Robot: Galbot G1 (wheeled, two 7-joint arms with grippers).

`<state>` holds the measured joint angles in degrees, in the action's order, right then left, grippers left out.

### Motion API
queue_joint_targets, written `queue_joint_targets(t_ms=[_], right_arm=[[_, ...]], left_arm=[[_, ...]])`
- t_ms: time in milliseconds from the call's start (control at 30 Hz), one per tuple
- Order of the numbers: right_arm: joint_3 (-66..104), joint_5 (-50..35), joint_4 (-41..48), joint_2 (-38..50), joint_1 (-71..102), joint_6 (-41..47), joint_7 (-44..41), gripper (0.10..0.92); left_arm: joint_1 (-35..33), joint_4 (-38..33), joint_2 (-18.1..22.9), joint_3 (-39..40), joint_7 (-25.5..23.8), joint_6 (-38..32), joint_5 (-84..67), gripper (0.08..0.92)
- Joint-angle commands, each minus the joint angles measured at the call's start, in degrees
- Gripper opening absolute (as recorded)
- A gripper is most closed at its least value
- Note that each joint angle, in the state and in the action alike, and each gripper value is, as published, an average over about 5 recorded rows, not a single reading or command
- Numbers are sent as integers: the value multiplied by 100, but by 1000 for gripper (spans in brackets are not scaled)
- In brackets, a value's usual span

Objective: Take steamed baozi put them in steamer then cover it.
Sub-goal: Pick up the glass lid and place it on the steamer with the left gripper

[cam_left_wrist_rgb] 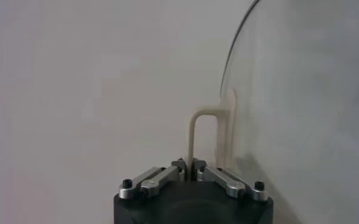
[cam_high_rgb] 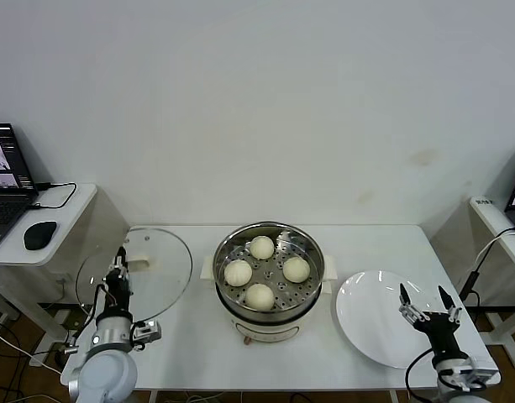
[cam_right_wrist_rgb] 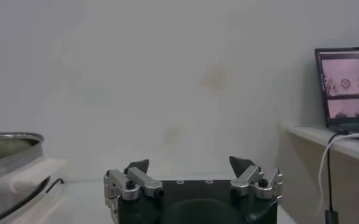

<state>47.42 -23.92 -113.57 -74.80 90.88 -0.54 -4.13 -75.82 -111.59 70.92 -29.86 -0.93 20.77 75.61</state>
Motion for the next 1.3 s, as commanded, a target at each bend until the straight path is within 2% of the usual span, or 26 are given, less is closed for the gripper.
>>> queue_joint_targets(t_ms=[33, 167, 267, 700, 1033, 1300], right_arm=[[17, -1, -36, -42, -49, 22, -11, 823], [49, 3, -36, -73, -84, 51, -22, 823], [80, 36, -29, -121, -98, 57, -57, 822], [168, 596, 130, -496, -318, 210, -110, 823], [176, 676, 263, -660, -489, 162, -125, 823], [212, 695, 304, -675, -539, 156, -157, 823]], left_arm=[[40, -1214, -31, 683, -522, 876, 553, 137], [237, -1398, -28, 1058, -1157, 1216, 827, 137], [484, -1295, 44, 1216, -1416, 1228, 923, 137], [1456, -310, 861, 2133, -1692, 1290, 1186, 137], [1582, -241, 1478, 2825, -2021, 1367, 1713, 137], [1702, 300, 2071, 3246, -2089, 1376, 2174, 137]])
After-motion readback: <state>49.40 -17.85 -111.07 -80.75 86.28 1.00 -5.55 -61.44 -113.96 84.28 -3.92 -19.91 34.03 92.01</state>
